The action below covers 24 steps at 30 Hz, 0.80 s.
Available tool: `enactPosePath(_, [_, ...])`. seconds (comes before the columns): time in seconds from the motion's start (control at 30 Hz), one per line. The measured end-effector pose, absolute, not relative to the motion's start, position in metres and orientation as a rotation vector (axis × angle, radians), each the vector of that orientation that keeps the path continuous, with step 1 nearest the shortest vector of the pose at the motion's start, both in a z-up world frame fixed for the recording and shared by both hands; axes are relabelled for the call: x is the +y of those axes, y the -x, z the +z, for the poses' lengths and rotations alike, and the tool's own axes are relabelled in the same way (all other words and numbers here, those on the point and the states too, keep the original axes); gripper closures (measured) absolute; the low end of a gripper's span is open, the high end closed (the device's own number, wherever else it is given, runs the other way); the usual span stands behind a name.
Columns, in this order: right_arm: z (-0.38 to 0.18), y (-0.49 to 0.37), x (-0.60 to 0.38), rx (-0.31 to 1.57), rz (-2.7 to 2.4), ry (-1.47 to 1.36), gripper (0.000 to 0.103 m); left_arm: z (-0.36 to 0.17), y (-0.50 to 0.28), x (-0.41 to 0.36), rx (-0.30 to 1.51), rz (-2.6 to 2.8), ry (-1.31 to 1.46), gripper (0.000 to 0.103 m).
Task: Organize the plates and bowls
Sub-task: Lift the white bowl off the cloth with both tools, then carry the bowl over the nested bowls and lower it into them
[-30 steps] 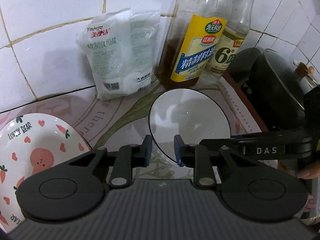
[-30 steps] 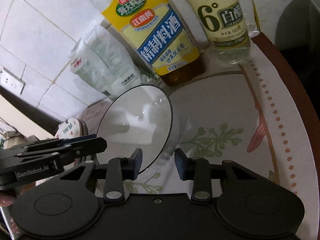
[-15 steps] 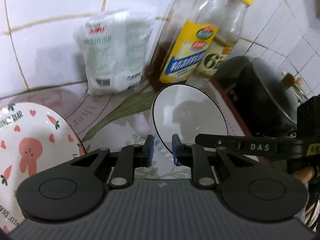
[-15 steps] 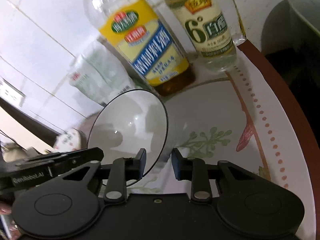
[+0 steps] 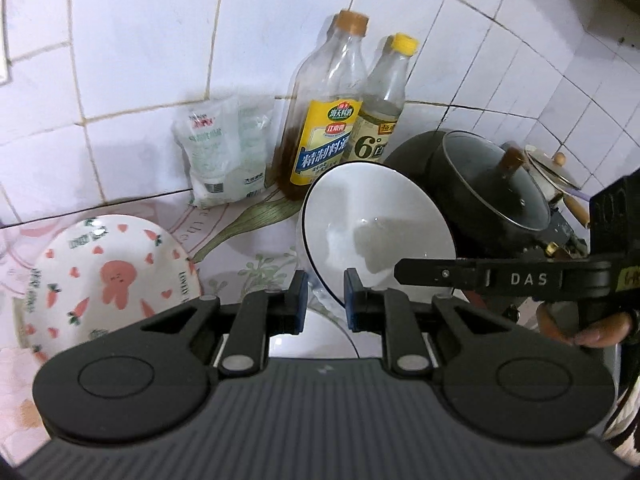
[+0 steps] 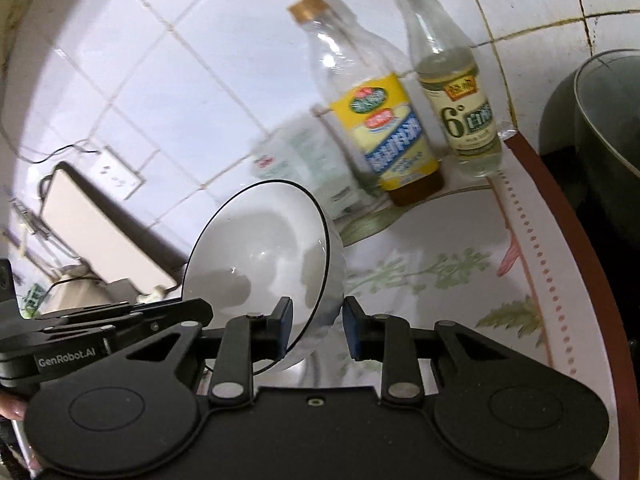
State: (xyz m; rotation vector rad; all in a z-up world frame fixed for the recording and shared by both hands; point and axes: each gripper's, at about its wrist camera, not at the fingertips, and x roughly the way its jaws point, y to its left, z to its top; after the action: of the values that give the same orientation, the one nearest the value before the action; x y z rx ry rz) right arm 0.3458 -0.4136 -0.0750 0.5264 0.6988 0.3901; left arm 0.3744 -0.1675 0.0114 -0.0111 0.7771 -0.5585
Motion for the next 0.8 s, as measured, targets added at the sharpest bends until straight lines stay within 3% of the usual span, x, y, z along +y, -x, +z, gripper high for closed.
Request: enactPosePath(0.8, [-0.061, -0.299, -0.336, 0.695, 0.428, -0.315, 0.071, 0.007, -0.312, -0.097, 0.772, -0.509, 0.079, 0.086])
